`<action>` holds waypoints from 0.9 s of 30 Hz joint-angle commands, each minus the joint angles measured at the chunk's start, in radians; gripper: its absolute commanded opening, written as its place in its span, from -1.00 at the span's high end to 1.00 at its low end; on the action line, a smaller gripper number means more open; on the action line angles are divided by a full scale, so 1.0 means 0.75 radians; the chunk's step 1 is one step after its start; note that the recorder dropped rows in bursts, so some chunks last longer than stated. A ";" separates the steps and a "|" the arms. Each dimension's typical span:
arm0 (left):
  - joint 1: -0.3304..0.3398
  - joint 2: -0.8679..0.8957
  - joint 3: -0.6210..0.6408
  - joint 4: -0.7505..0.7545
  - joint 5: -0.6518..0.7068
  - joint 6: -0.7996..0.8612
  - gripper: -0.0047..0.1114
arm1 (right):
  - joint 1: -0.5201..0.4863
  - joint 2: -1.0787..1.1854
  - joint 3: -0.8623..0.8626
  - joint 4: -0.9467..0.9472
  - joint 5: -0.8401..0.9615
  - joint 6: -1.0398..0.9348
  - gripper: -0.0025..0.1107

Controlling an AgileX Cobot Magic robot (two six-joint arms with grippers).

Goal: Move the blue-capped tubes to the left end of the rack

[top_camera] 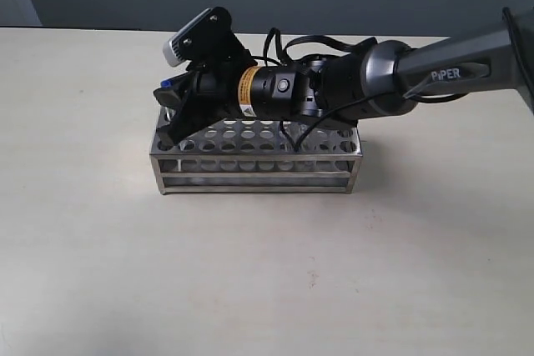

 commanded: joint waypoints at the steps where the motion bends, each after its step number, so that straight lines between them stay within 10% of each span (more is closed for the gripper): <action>1: -0.009 -0.005 0.004 -0.004 -0.007 -0.003 0.91 | -0.004 -0.002 -0.005 -0.070 -0.012 0.067 0.55; 6: -0.009 -0.005 0.004 -0.004 -0.007 -0.003 0.91 | -0.004 -0.002 -0.005 -0.089 -0.014 0.073 0.18; 13: -0.009 -0.005 0.004 -0.004 -0.007 -0.003 0.91 | -0.041 -0.293 0.027 -0.089 0.336 -0.021 0.19; 27: -0.009 -0.005 0.004 -0.004 -0.007 -0.003 0.91 | -0.294 -0.601 0.714 0.314 0.044 -0.265 0.19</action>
